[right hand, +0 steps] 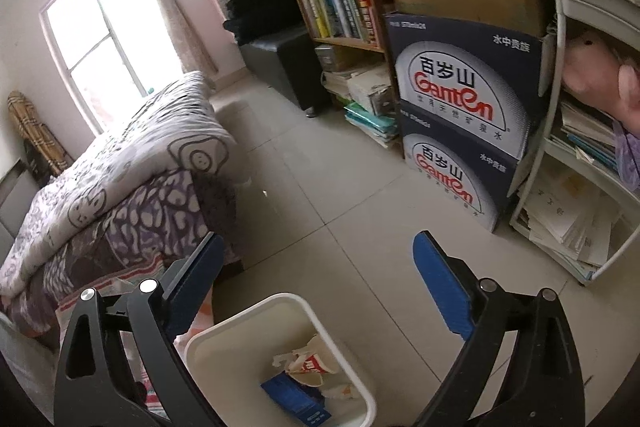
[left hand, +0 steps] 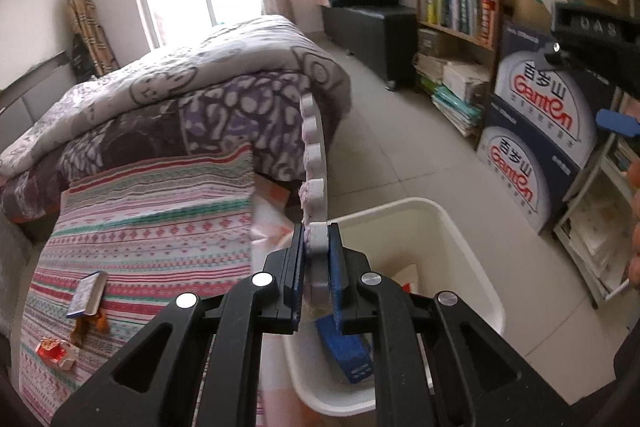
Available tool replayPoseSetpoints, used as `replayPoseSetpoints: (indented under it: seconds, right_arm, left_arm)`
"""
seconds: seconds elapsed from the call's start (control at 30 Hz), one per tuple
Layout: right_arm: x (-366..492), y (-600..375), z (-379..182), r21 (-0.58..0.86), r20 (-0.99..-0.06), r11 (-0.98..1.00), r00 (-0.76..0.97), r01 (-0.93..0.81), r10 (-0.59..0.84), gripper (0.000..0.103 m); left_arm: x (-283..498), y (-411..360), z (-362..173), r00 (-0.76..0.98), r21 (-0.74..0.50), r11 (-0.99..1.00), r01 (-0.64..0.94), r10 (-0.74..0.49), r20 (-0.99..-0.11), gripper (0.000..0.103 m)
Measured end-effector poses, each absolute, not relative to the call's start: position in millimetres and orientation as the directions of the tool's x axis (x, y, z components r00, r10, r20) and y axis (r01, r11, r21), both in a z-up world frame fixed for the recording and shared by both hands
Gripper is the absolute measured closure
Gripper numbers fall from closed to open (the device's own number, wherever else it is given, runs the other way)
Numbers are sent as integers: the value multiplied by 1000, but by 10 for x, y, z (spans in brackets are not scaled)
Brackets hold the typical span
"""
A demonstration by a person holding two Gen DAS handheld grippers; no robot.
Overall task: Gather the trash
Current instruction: 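Carry both items to the white bin and open both tools to drop them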
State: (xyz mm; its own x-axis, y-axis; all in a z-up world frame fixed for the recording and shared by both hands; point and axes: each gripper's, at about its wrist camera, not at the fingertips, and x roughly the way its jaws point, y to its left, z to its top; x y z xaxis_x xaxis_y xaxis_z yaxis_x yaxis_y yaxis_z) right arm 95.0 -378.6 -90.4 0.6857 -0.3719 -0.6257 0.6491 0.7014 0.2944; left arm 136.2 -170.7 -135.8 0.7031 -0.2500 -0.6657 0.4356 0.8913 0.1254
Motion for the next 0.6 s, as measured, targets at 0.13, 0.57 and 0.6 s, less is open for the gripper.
replayPoseSetpoints:
  seconds: [0.13,0.57,0.6]
  right_arm:
    - [931,-3851,-908,294,-627,692,680,659,-381,8]
    - [932,-3864,-905,298,-631,680,673,670,-386,7]
    - [948,-3837,-907,293,-633,685,672,667,-384,7]
  left_arm:
    - [1357,-1821,-1431,666,87,881,465,-283,-691,69]
    - [1306,-1844,-1426,665,98,875,474,-282,-692,34]
    - [1313,-1809,-1418,668,100,880,465,-274,-691,33]
